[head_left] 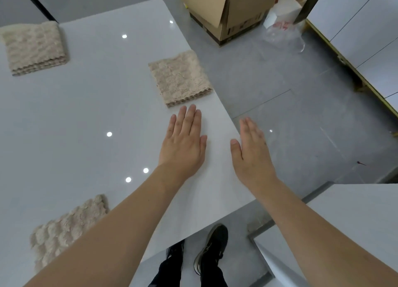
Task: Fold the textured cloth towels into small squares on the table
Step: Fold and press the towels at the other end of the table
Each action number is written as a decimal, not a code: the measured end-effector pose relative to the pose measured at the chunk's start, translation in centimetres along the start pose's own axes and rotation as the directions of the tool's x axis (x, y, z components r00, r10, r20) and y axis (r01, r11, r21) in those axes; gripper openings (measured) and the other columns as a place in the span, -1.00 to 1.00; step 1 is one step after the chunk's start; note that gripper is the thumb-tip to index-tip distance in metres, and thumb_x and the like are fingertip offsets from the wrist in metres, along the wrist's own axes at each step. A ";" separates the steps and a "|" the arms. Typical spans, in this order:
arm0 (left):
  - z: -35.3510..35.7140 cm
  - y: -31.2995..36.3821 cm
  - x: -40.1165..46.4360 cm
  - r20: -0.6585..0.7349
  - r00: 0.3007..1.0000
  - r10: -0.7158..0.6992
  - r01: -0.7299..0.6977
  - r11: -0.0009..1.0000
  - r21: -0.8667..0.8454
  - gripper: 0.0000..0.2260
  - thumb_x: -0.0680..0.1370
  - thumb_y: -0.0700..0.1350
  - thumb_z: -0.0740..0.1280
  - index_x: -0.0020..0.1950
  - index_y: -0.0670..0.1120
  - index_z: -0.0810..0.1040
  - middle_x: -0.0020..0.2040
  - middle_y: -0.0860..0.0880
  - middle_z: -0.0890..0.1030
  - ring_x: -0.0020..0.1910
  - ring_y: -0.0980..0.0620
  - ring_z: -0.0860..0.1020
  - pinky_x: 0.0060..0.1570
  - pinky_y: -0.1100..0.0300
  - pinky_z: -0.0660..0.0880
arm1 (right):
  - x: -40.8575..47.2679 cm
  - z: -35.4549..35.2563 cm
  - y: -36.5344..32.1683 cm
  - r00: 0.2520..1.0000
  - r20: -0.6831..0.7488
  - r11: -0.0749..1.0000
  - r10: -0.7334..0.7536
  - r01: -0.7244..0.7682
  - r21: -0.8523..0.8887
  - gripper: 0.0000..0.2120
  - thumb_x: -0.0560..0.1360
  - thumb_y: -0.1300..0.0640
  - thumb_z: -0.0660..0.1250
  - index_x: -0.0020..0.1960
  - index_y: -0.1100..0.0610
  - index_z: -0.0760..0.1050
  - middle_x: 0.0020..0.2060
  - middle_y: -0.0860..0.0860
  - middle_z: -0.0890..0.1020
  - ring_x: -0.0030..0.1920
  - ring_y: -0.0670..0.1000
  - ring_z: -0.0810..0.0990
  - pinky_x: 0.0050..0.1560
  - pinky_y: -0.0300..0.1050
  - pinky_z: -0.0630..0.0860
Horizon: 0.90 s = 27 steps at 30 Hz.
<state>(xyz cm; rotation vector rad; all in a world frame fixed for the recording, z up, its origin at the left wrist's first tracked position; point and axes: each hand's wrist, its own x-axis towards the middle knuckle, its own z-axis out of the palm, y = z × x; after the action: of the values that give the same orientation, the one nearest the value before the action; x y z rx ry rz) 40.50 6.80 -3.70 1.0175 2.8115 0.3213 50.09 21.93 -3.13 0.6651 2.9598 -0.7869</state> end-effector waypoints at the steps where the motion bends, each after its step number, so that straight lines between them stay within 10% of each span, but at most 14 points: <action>1: -0.1 0.8 0.4 -0.001 1.000 0.017 -0.017 1.000 0.007 -0.41 0.63 0.07 -0.19 0.60 -0.19 -0.04 0.62 -0.12 -0.06 0.59 -0.08 -0.15 0.53 0.01 -0.24 | -0.2 -0.7 0.6 1.000 0.002 1.000 0.015 -0.015 0.013 -0.46 0.66 0.07 0.00 0.58 0.19 -0.05 0.57 0.08 0.01 0.56 -0.01 -0.08 0.55 -0.04 -0.13; 12: -0.4 11.8 4.8 0.040 0.967 0.252 -0.254 0.966 0.050 -0.45 0.65 0.05 -0.13 0.59 -0.19 0.05 0.61 -0.13 0.04 0.59 -0.10 -0.07 0.55 -0.01 -0.17 | -3.6 -9.4 9.8 0.964 -0.110 0.970 0.241 -0.237 0.048 -0.47 0.65 0.10 0.03 0.57 0.20 0.00 0.57 0.07 0.04 0.56 -0.02 -0.06 0.55 -0.07 -0.12; 27: -0.7 34.1 15.5 0.175 0.720 0.671 -0.687 0.725 0.045 -0.47 0.69 0.04 -0.08 0.61 -0.15 -0.06 0.62 -0.08 -0.08 0.59 -0.05 -0.16 0.52 0.05 -0.28 | -6.2 -20.8 23.3 0.732 -0.297 0.788 0.613 -0.592 0.165 -0.48 0.65 0.09 0.06 0.55 0.24 0.07 0.55 0.13 0.10 0.55 0.07 0.02 0.54 0.01 0.00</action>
<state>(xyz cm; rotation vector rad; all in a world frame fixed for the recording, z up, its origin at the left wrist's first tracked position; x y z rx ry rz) 49.54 42.19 4.42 2.0001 2.2243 0.1467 67.19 47.59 4.79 1.8114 2.6637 -0.7434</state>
